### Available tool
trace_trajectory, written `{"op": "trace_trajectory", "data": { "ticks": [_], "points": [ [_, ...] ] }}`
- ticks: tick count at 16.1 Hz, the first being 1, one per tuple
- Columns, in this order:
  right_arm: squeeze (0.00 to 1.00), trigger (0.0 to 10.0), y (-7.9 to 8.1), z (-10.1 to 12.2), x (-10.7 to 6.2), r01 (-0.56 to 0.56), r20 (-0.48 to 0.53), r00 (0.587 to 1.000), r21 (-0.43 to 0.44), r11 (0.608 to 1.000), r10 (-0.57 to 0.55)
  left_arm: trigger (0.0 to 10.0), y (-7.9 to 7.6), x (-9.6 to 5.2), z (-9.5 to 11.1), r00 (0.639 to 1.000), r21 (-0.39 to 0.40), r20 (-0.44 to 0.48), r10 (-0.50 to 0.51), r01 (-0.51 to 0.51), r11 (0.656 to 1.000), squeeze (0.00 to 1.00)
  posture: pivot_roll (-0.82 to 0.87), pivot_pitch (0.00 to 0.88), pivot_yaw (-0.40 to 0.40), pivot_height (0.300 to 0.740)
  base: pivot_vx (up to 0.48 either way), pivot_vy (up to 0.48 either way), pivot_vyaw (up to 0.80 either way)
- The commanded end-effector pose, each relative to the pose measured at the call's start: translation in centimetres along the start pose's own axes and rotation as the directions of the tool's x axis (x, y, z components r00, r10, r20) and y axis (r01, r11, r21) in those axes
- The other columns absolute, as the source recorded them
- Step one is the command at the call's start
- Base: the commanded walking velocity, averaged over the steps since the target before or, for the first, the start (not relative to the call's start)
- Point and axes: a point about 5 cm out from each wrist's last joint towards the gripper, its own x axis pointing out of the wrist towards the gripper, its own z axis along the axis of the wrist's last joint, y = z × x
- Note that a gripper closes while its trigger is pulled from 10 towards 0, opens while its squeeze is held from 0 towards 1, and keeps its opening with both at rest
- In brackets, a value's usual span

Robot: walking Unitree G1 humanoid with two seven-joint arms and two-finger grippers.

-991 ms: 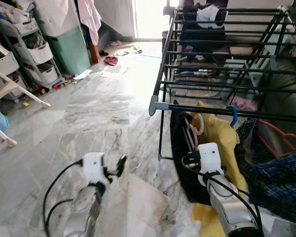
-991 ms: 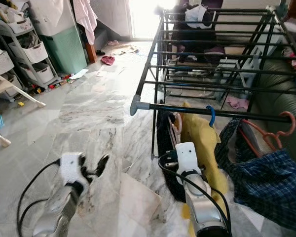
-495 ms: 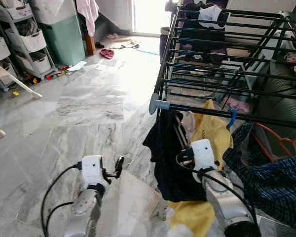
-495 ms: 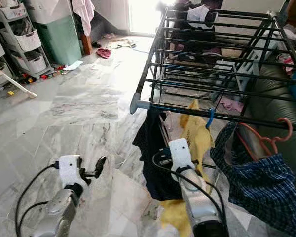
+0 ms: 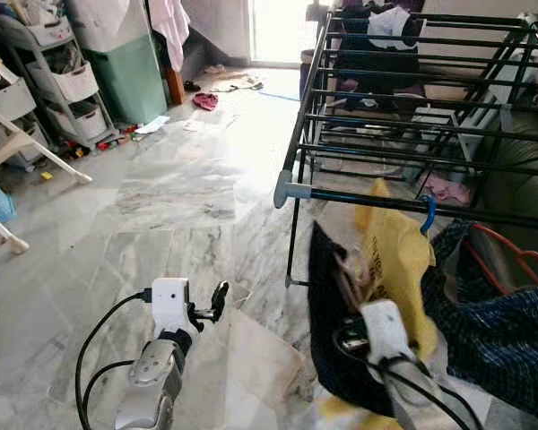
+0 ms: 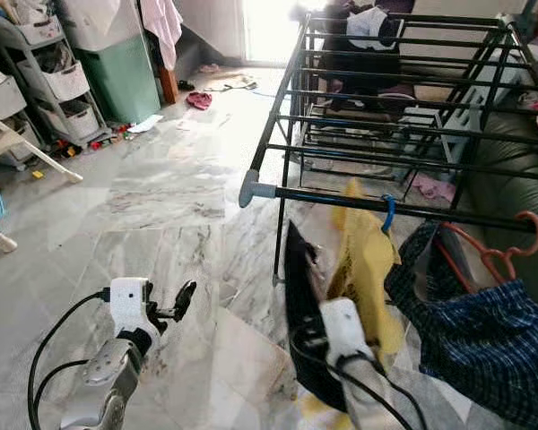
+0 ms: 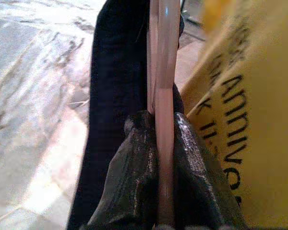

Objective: Hang hanger

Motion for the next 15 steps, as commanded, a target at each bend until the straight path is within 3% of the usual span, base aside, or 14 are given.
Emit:
{"op": "trace_trajectory", "data": {
  "ticks": [1,2,5,15],
  "points": [
    [0.0,10.0,-0.4,2.9,0.0,0.024,0.156,0.987,0.001,1.0,-0.024,10.0,0.2,-0.1,0.1,1.0,0.01,0.003,-0.002,0.002,1.0,0.0,-0.16,0.0,0.061,0.74,0.0,0.0,0.0],
    [0.0,10.0,-0.9,4.5,-0.5,0.073,0.259,0.963,0.009,0.997,-0.073,10.0,0.2,-0.1,0.1,1.0,0.012,0.001,-0.008,0.008,1.0,0.0,-0.16,0.0,0.068,0.74,0.0,0.0,0.0],
    [0.0,10.0,-1.0,6.7,-0.2,0.095,0.328,0.939,0.033,0.995,-0.1,10.0,0.3,0.0,0.2,1.0,0.016,0.002,-0.011,0.011,1.0,0.0,-0.16,0.0,0.076,0.74,0.0,0.0,0.0],
    [0.0,10.0,0.7,10.1,3.8,0.005,0.221,0.975,0.14,0.99,-0.036,10.0,0.2,0.2,0.3,1.0,0.012,0.002,-0.012,0.012,1.0,0.0,-0.16,0.0,0.068,0.74,0.0,0.0,0.0]
  ]
}}
